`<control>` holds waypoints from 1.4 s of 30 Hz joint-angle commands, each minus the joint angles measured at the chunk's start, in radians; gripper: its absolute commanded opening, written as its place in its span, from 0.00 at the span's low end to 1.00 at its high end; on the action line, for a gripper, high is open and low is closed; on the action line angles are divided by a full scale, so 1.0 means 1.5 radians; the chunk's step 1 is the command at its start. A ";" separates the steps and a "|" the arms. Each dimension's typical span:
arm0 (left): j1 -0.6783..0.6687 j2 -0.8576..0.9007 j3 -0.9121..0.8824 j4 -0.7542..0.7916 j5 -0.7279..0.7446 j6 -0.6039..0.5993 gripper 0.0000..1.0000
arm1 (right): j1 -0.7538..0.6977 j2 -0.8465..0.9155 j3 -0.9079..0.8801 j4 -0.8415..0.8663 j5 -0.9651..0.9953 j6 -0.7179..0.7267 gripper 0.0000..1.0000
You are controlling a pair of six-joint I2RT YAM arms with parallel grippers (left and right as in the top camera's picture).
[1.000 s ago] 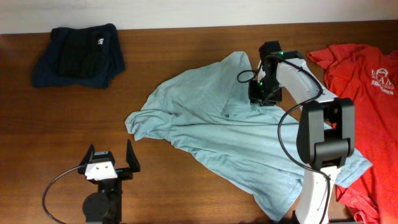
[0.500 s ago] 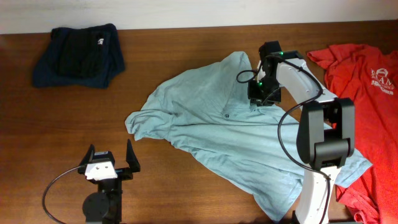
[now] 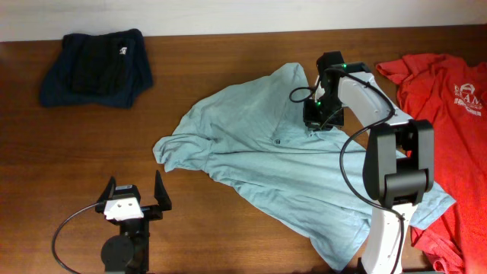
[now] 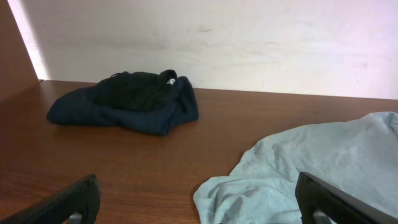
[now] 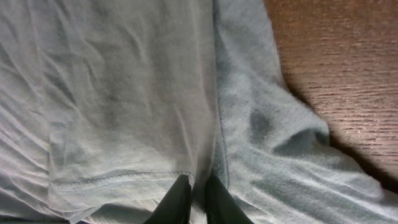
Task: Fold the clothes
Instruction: 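Pull the shirt edge up and right with the right gripper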
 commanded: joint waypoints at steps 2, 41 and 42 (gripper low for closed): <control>-0.003 -0.005 -0.001 -0.003 0.005 0.013 1.00 | -0.001 0.007 -0.006 -0.005 -0.003 0.004 0.08; -0.003 -0.005 -0.001 -0.003 0.005 0.013 1.00 | -0.098 0.013 0.208 0.286 0.252 -0.214 0.04; -0.003 -0.005 -0.001 -0.003 0.005 0.013 1.00 | -0.104 0.020 0.208 0.302 0.235 -0.232 0.04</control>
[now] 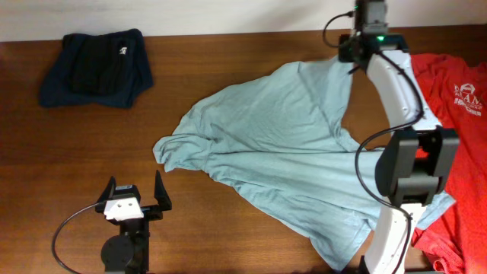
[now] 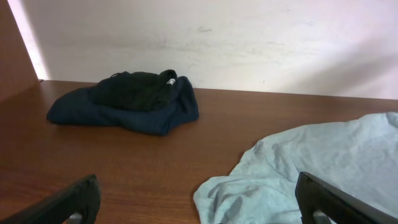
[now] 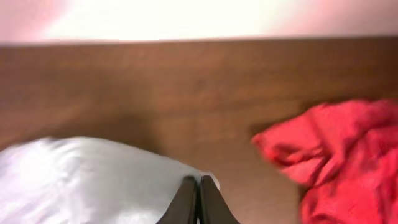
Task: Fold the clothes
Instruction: 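Pull the shirt edge up and right with the right gripper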
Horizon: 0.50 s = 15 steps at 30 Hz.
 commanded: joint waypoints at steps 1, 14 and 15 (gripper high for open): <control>-0.003 -0.005 -0.001 -0.003 0.005 0.013 1.00 | -0.019 0.028 0.009 0.034 -0.028 -0.067 0.04; -0.003 -0.005 -0.001 -0.003 0.005 0.013 1.00 | -0.023 0.149 0.009 0.212 -0.019 -0.123 0.28; -0.003 -0.005 -0.001 -0.003 0.005 0.013 1.00 | -0.023 0.145 0.011 0.217 -0.011 -0.123 0.33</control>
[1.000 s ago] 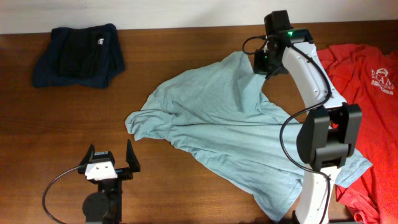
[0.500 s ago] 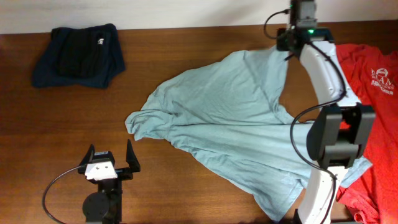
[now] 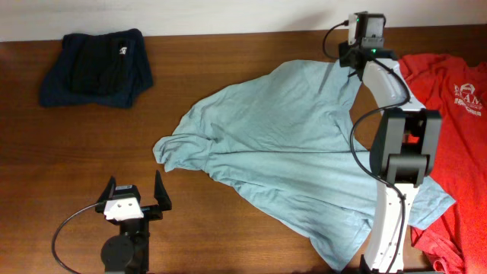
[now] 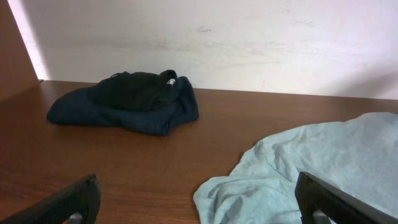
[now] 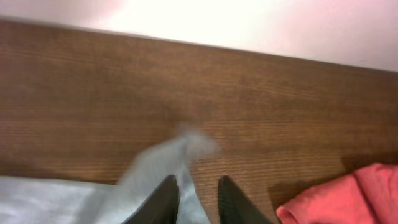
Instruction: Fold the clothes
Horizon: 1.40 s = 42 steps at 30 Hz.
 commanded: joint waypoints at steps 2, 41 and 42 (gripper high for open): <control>-0.003 -0.005 -0.001 -0.003 0.005 0.013 1.00 | 0.003 -0.020 0.031 0.013 0.039 -0.003 0.51; -0.003 -0.005 -0.001 -0.003 0.005 0.013 1.00 | -0.096 -0.068 0.015 -0.372 -0.277 0.096 0.04; -0.003 -0.005 -0.001 -0.003 0.005 0.013 1.00 | -0.095 -0.068 -0.003 -0.349 -0.278 0.097 0.04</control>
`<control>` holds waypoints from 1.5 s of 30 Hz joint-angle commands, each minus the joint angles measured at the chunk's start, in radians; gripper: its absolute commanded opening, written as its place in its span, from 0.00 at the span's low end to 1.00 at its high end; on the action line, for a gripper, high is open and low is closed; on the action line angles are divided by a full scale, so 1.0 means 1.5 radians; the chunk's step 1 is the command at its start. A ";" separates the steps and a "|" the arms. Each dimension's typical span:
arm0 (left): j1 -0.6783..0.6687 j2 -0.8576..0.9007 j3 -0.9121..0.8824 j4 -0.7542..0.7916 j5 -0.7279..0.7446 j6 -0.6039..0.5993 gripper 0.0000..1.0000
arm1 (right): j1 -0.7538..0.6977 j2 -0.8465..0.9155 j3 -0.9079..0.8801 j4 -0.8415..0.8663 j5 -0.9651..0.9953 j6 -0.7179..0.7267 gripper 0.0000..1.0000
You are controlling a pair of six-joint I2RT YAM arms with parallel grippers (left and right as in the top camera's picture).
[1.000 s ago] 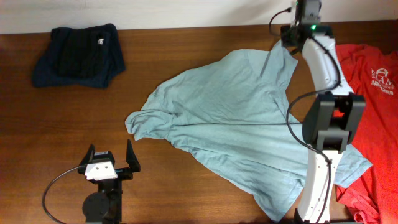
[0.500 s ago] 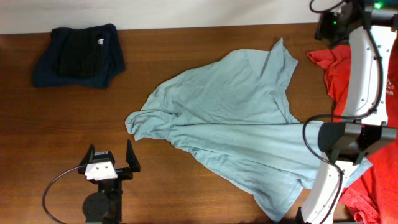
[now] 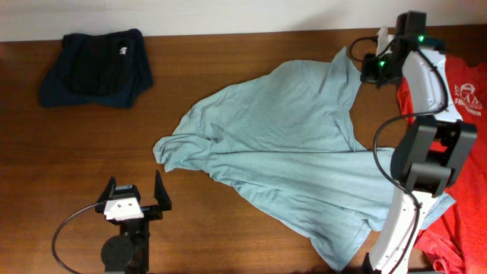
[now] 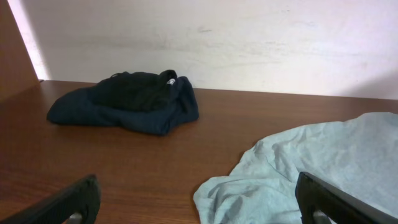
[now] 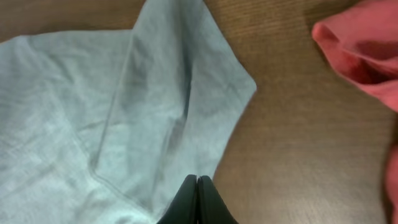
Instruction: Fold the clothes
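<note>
A light blue t-shirt [image 3: 281, 144] lies spread and rumpled across the middle of the table. Its upper right sleeve [image 5: 174, 93] lies flat, pointing to the far edge. My right gripper [image 3: 367, 74] is at that sleeve's right edge; in the right wrist view the gripper [image 5: 198, 182] is shut with the sleeve's hem pinched between its tips. My left gripper [image 3: 135, 190] rests at the front left, open and empty, its fingers [image 4: 68, 202] wide apart short of the shirt's left corner [image 4: 249, 193].
A folded dark navy garment [image 3: 95, 67] sits at the back left corner, also in the left wrist view [image 4: 127, 99]. A red t-shirt [image 3: 449, 91] lies along the right side, its edge [image 5: 360, 50] close to the blue sleeve. A white wall runs behind the table.
My right gripper was open at the far edge with the sleeve dropping from it. It has moved right and nearer, and is now shut on the sleeve's edge. The sleeve lies flatter.
My right gripper first pinched the blue shirt near its upper middle. Then it held that cloth stretched toward the far right corner. Then it stood open there, the cloth let go. Now it is shut on the sleeve's right edge. The left arm stayed still.
</note>
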 commanded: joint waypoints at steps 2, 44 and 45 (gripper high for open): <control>-0.003 -0.005 -0.001 -0.003 0.005 0.013 1.00 | 0.002 -0.004 -0.070 0.074 -0.034 -0.010 0.04; -0.003 -0.005 -0.001 -0.003 0.005 0.013 1.00 | -0.015 0.039 -0.137 0.156 0.225 -0.037 0.04; -0.003 -0.005 -0.001 -0.003 0.005 0.013 1.00 | -0.018 0.038 -0.137 0.153 0.225 -0.036 0.04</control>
